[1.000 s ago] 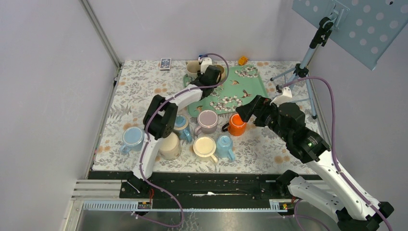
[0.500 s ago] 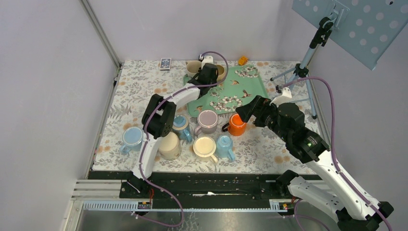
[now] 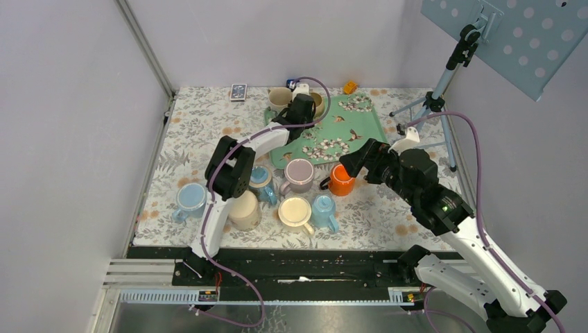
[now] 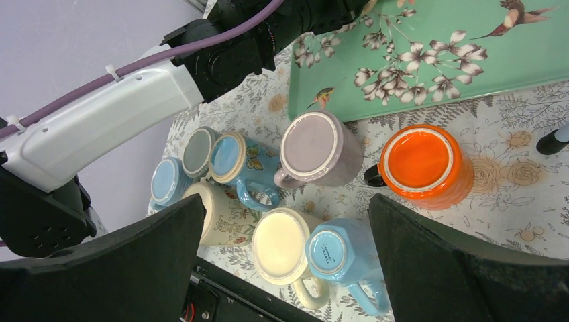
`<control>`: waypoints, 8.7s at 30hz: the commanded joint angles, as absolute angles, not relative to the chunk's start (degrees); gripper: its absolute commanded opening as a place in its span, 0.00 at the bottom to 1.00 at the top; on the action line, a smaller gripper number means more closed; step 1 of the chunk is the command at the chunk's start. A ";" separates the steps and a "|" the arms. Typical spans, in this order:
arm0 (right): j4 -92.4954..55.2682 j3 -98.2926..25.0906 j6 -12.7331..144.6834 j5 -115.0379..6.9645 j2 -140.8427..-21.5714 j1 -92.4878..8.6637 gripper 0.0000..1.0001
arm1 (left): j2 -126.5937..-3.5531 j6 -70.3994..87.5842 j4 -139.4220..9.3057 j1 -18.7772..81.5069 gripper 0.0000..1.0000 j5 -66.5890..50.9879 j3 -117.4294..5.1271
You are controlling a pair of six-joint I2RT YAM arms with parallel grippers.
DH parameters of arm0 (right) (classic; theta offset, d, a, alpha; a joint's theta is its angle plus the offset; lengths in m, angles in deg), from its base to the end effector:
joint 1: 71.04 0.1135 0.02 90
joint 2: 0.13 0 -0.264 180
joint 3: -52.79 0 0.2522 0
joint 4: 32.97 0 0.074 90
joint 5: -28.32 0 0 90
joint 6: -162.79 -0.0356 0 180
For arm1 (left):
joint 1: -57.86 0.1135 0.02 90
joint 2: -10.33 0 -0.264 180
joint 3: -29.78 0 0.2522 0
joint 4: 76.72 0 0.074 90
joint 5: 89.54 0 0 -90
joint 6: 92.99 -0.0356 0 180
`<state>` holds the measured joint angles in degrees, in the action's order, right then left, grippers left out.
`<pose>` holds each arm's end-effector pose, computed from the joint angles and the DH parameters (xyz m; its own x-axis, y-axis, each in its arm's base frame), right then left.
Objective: Turn the mug right side up
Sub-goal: Place the cup on the tray, then turn over the cup at the center of the board.
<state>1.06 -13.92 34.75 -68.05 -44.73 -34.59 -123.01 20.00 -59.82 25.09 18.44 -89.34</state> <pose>0.1413 0.0994 0.3712 -0.4409 0.4357 -0.7847 -0.2939 0.7560 0.5849 0.4583 -0.2820 0.1878 -0.5144 -0.1107 -0.8504 0.0997 0.9772 -0.1875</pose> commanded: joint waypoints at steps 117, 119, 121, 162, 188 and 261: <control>14.19 -15.21 38.57 -90.55 -36.15 -34.17 1.00 | -105.26 -4.79 -28.74 8.04 0.72 -12.90 -79.83; 14.19 -15.28 38.71 -90.37 -36.20 -34.21 1.00 | -106.44 -4.90 -28.81 7.95 0.69 -12.70 -80.43; 14.06 -15.31 38.84 -90.41 -36.22 -34.20 1.00 | -107.56 -5.13 -28.78 7.75 0.66 -12.42 -80.93; 3.06 -4.66 33.94 -77.26 -36.92 -34.21 1.00 | -94.96 2.91 -48.65 8.22 0.00 -7.89 -73.07; -60.65 8.59 16.03 -36.46 -56.52 -51.67 1.00 | -82.25 15.62 -53.33 17.92 0.00 -22.63 -81.84; -86.88 -3.50 0.35 -25.04 -61.36 -55.45 0.43 | -79.93 45.18 -81.10 20.38 0.00 -47.65 -78.12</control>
